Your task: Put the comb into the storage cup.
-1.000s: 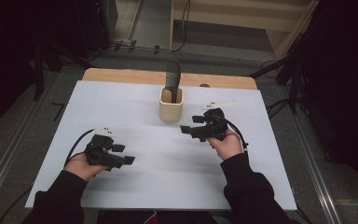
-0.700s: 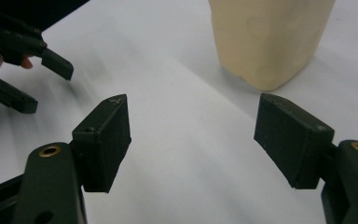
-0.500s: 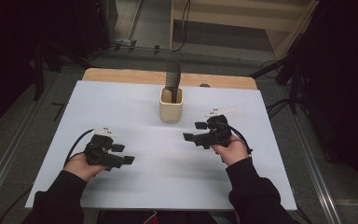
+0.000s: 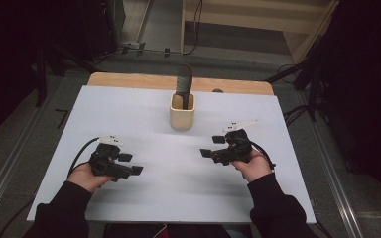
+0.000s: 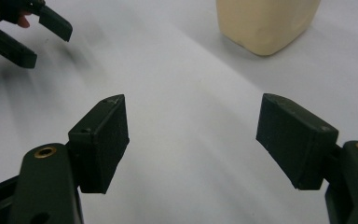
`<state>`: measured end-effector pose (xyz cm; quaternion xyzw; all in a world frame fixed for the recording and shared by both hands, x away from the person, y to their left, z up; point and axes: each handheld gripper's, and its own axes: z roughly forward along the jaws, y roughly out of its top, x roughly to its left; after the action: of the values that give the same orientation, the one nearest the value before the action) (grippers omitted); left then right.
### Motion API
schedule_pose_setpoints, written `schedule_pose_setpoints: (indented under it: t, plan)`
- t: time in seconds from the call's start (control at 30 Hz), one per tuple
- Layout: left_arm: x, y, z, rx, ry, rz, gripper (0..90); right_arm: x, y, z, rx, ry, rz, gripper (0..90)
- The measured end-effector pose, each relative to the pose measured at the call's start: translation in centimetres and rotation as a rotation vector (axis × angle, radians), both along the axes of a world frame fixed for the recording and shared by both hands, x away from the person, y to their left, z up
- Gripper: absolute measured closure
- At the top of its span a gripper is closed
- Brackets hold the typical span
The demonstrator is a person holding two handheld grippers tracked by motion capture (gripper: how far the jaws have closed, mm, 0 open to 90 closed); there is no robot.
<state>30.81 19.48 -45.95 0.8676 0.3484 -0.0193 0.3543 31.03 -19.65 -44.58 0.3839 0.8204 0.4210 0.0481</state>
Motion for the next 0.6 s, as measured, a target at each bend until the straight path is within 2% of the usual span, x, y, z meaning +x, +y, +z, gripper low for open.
schedule_pose_setpoints:
  t: [0.27,0.6]
  plan:
    - [0.0,0.0,0.1,-0.003,-0.004,-0.003,29.6,-0.6,-0.5,-0.5,-0.021,0.009,0.000,23.3]
    - [-0.1,-0.2,0.1,-0.004,-0.007,-0.015,29.6,-1.4,-2.2,-0.9,-0.027,0.024,-0.039,23.2]
